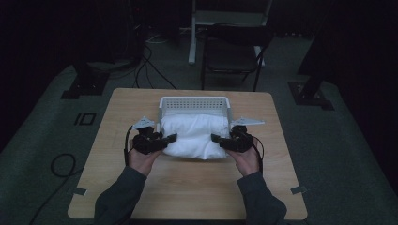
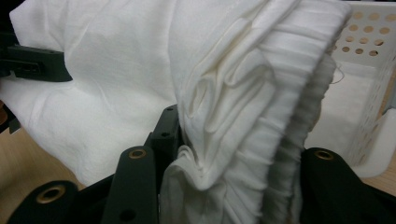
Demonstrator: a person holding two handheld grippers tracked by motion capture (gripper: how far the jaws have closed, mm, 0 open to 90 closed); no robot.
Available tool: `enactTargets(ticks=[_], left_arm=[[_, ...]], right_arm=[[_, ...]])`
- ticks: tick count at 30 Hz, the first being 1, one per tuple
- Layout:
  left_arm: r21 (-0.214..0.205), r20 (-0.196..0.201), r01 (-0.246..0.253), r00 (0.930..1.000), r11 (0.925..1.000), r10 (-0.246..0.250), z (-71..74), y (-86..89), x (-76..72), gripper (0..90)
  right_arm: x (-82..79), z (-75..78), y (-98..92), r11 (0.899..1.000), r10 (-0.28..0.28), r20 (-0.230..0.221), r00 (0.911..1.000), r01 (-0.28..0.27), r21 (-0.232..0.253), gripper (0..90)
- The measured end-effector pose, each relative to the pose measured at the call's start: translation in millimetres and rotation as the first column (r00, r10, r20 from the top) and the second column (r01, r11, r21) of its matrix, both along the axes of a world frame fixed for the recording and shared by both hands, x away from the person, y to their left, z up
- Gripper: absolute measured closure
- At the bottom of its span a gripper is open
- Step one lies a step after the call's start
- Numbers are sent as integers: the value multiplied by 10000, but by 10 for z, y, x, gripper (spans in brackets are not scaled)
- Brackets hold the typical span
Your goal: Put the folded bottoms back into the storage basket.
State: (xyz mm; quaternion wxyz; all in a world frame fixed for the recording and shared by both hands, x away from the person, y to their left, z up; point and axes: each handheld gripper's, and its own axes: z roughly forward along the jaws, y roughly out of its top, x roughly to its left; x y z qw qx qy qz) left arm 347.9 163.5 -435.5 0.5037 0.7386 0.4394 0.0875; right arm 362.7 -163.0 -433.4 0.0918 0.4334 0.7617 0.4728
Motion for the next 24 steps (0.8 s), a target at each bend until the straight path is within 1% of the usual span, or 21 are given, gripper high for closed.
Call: enactTargets(ticks=[16,24], left_arm=[[-25,-81,-86,9999,10000,85,-32,-5,85,572],[67,-113,-150,9998,9999,151,-49,-10,133,572]], right_arm=[[102,-9,14,9999,-45,-69,10000,44,-144,560],[164,-38,19,9999,-58,-141,9999,56,-146,560]])
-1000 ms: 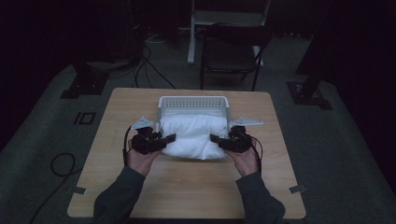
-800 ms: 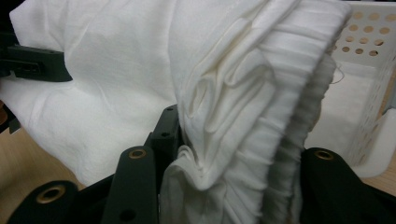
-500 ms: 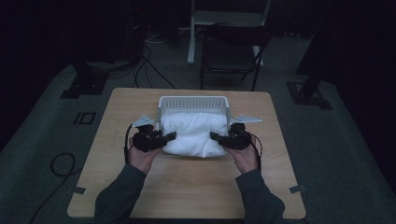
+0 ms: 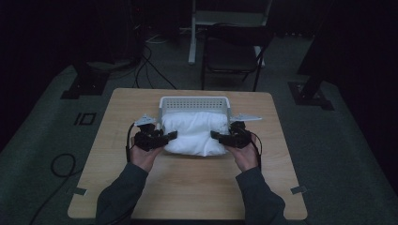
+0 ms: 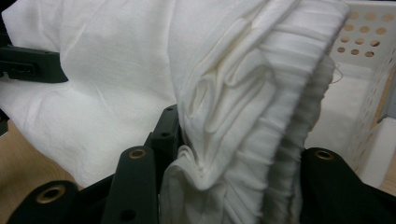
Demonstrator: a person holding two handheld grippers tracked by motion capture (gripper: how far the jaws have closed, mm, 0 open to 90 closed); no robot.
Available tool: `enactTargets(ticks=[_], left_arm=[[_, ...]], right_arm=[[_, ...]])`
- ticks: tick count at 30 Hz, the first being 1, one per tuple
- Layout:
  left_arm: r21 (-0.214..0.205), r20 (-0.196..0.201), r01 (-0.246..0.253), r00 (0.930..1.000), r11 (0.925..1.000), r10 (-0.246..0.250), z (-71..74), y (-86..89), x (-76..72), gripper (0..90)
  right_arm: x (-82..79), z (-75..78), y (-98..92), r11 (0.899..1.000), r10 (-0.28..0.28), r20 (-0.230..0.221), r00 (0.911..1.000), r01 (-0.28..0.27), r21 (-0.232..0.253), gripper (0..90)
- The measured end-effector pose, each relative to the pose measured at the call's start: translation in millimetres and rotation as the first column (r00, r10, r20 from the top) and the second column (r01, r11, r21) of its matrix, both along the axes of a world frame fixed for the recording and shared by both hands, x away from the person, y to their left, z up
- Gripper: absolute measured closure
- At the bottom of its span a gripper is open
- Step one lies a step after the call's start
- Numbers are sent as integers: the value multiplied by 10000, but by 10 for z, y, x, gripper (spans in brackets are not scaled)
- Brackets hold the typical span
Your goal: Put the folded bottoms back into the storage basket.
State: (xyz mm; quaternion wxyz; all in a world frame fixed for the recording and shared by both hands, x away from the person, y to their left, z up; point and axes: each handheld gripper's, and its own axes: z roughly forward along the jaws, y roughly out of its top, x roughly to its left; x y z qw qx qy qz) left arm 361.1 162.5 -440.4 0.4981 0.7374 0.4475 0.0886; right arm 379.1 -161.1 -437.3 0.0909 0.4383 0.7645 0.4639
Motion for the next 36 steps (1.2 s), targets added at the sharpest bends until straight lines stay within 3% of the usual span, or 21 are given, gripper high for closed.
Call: enactTargets(ticks=[36], left_arm=[[38,-58,-202,9998,9998,203,-44,6,213,572]], right_arm=[[219,-66,47,9996,-280,-213,9994,281,10,560]])
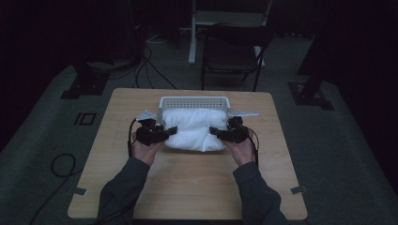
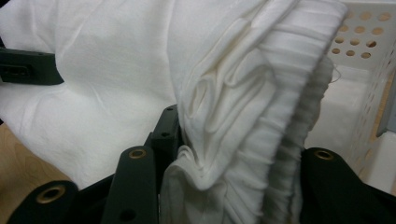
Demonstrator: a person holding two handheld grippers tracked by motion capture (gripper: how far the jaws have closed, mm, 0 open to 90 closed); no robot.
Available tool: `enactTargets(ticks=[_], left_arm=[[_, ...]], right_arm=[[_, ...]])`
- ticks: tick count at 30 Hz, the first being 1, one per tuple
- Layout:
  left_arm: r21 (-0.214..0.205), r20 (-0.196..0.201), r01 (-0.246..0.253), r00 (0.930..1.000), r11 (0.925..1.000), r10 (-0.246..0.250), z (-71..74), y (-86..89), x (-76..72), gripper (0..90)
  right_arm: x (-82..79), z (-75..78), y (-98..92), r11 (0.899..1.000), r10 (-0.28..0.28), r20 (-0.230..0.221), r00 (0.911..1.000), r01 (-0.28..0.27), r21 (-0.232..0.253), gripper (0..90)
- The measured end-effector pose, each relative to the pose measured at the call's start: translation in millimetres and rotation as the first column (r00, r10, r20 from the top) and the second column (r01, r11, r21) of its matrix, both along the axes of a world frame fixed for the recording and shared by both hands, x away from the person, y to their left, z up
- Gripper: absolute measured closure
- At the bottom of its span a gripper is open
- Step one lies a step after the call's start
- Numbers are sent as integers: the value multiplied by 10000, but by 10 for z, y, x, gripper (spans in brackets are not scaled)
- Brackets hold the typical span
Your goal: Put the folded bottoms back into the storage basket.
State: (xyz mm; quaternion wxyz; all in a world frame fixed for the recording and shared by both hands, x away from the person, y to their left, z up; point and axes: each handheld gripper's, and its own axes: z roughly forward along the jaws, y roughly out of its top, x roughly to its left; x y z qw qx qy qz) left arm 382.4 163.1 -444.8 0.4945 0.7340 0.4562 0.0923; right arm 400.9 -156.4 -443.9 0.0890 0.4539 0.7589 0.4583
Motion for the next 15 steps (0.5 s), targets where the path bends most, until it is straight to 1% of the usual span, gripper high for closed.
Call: enactTargets(ticks=[15], left_arm=[[-9,-105,-121,9999,9999,120,-27,-11,105,573]], right_arm=[[96,-35,15,9999,-165,-110,9998,165,-22,561]])
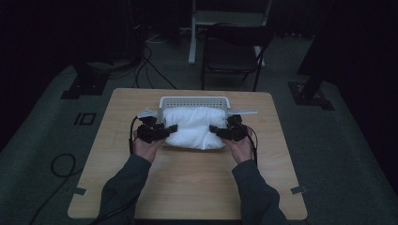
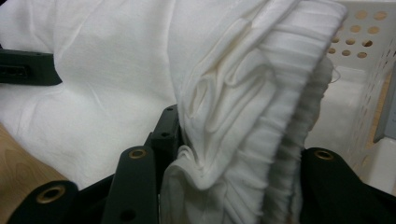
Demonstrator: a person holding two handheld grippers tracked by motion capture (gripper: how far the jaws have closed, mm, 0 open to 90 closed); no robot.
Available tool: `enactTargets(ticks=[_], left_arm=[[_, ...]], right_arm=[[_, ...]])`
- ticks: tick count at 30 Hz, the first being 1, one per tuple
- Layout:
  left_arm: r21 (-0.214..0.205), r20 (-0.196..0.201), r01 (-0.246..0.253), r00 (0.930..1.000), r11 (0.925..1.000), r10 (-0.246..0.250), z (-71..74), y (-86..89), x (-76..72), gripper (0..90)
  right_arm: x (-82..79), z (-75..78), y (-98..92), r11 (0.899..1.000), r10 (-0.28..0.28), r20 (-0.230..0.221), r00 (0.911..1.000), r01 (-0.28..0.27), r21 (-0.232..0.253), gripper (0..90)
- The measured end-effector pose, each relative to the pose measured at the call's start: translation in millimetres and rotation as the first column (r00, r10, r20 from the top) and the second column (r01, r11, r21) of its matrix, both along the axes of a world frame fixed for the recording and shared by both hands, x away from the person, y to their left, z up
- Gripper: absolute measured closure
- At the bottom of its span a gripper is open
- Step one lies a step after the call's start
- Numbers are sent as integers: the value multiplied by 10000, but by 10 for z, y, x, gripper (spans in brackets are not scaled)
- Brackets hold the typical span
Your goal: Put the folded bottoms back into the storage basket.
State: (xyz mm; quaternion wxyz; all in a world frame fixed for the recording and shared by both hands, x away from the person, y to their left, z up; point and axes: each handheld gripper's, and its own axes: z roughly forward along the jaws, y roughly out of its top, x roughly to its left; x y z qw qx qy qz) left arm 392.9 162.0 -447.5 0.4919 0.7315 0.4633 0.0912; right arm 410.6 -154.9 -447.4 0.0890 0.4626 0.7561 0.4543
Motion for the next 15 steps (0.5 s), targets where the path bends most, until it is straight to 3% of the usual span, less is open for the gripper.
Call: enactTargets(ticks=[15], left_arm=[[-61,-41,-93,9999,9999,93,9,-5,88,574]], right_arm=[[88,1,6,9999,-114,-52,9999,114,45,561]])
